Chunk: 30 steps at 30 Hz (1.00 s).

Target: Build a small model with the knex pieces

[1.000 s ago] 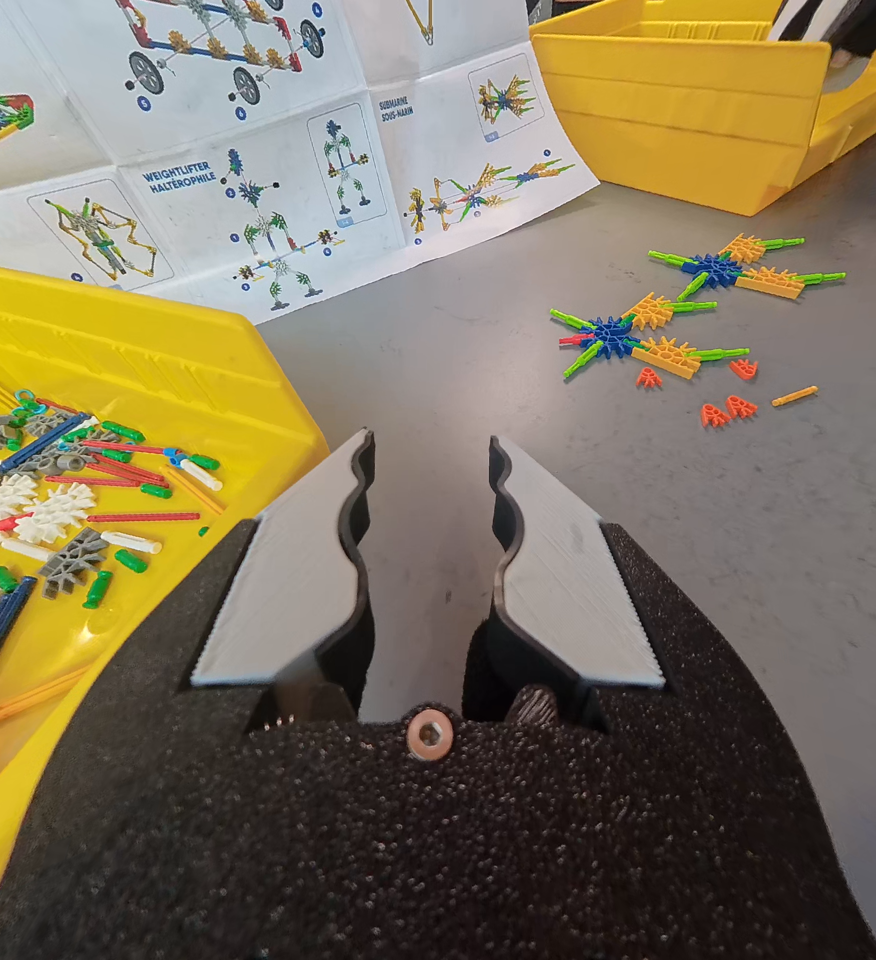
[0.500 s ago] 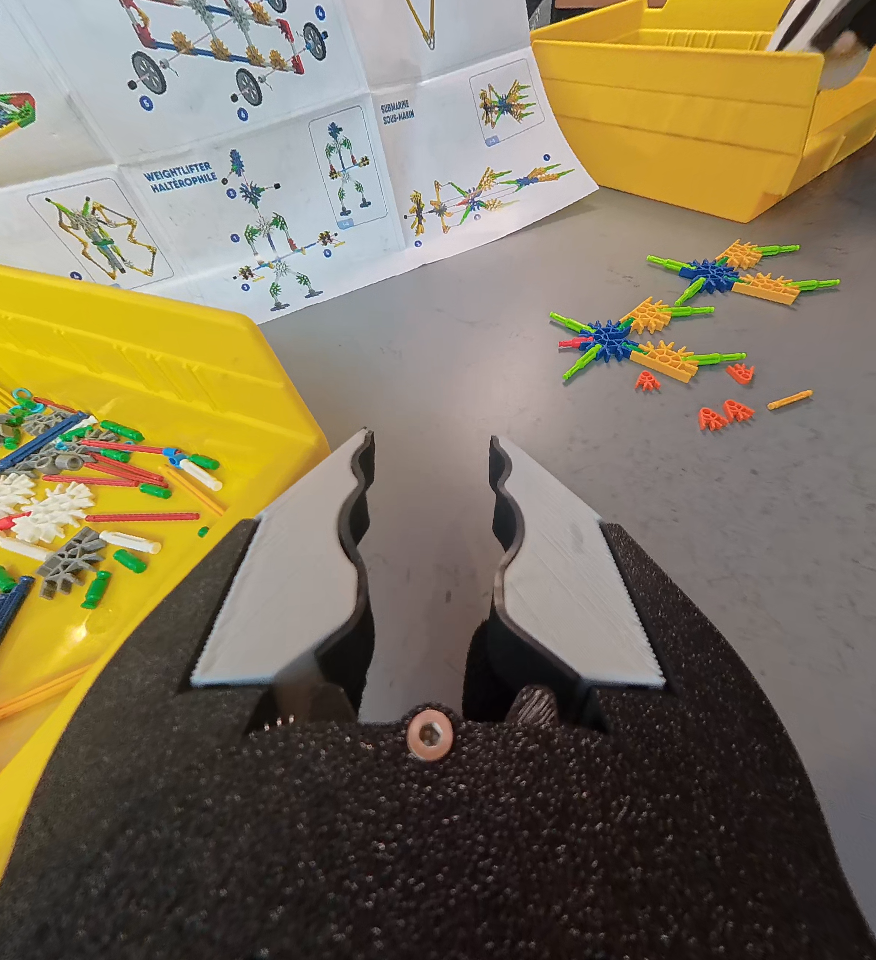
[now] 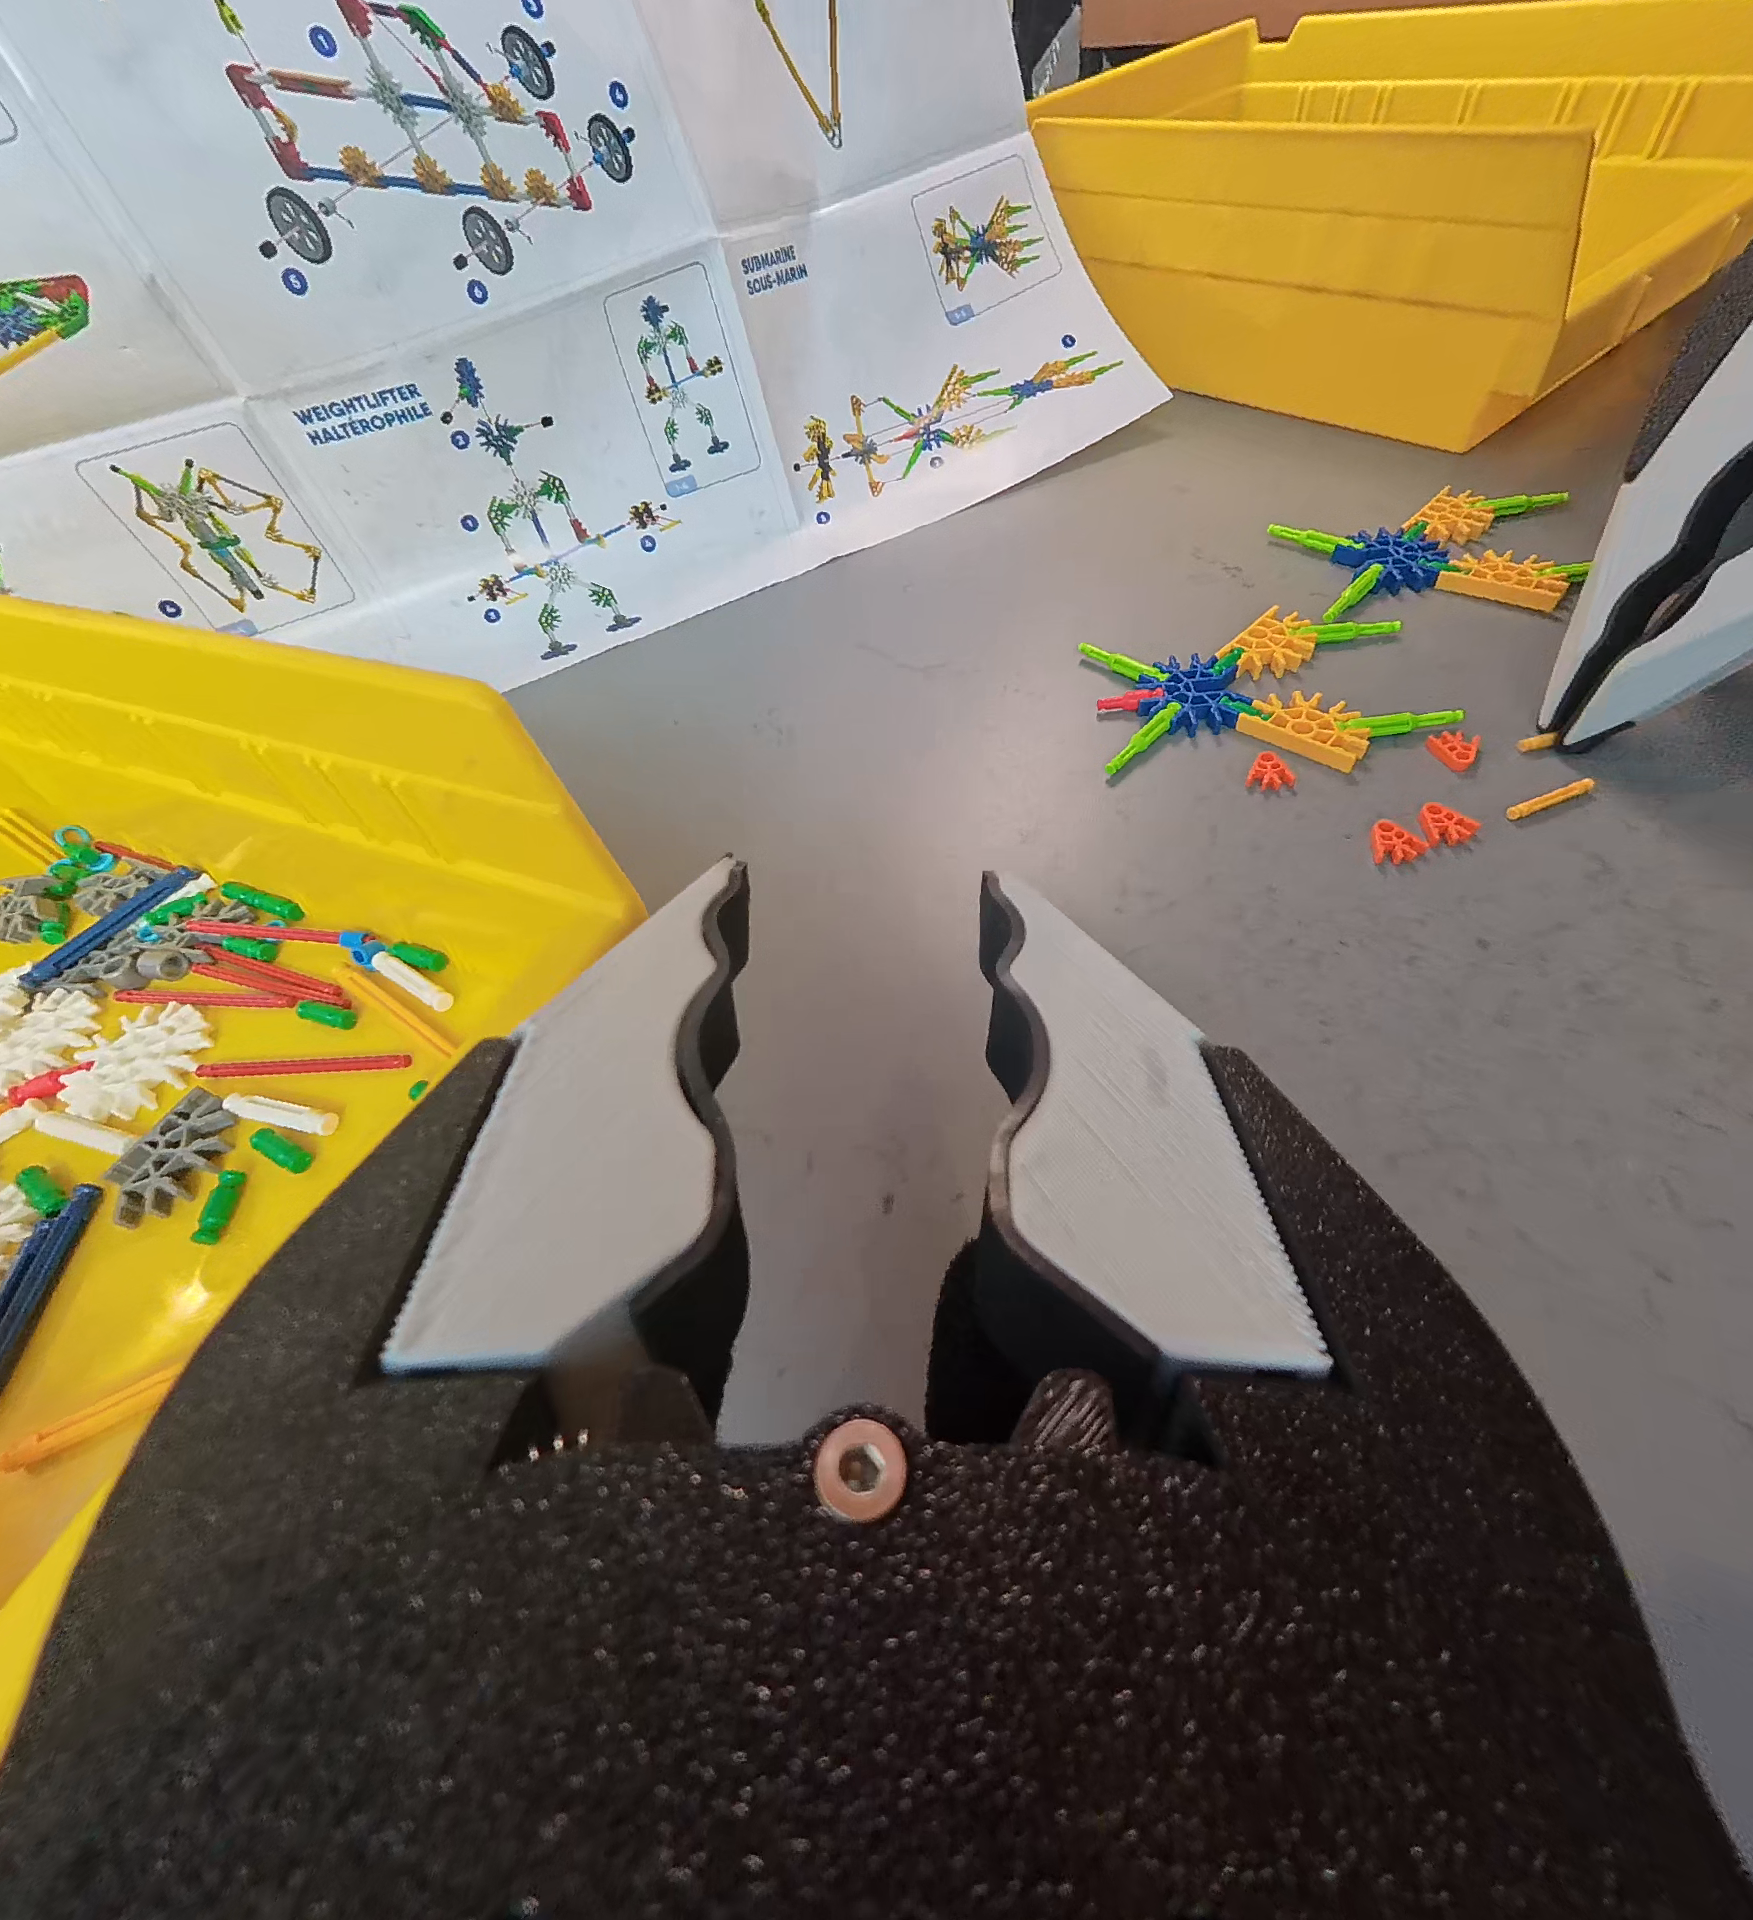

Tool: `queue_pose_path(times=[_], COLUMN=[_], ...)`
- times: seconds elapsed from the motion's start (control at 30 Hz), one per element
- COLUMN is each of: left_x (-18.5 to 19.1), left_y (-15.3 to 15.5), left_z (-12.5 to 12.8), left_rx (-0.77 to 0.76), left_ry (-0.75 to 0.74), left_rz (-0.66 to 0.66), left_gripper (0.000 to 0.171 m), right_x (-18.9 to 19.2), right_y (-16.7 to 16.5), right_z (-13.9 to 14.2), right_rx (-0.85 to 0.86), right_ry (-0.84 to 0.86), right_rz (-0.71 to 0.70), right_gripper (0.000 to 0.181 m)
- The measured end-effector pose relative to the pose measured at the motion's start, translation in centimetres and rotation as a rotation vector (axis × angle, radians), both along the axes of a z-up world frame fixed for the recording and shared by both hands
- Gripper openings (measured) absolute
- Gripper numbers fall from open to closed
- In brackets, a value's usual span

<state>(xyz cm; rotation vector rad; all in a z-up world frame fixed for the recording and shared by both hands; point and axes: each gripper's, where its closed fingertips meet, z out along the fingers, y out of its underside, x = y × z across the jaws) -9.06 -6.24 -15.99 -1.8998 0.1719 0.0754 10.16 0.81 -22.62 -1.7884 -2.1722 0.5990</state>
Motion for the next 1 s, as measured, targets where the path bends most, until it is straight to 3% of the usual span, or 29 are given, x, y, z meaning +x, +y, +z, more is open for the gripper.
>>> queue_pose_path(times=[0.13,0.23,0.37,0.43,0.53,0.7,0.8,1.0], left_x=[-0.2,-0.1,0.1,0.1,0.0,-0.6,-1.2,-1.4], left_y=[0.0,0.1,0.2,0.2,0.3,0.1,0.0,0.3], left_z=[0.1,-0.2,-0.4,-0.7,-1.0,-0.8,-0.9,-1.4], left_rx=[0.003,-0.007,-0.013,-0.020,-0.031,-0.026,-0.026,-0.043], left_ry=[-0.008,-0.014,-0.016,-0.027,-0.035,-0.023,-0.029,-0.067], left_rz=[0.005,0.001,-0.006,-0.007,-0.005,0.026,0.050,0.048], left_gripper=[0.044,0.044,0.044,0.044,0.044,0.044,0.044,0.044], right_x=[-0.2,-0.7,0.9,2.8,3.9,4.9,6.2,7.5], right_y=[0.2,2.5,14.2,21.0,29.0,36.7,37.9,35.2], right_z=[0.3,5.3,17.2,19.1,16.4,6.7,3.3,2.4], right_rx=[0.013,0.020,0.223,0.329,0.286,0.184,0.161,0.125], right_ry=[0.012,0.172,0.470,0.453,0.340,0.075,-0.051,-0.144], right_rz=[0.003,-0.038,-0.341,-0.481,-0.631,-0.806,-0.850,-0.729], right_gripper=[0.007,0.018,0.017,0.017,0.018,0.016,0.015,0.015])
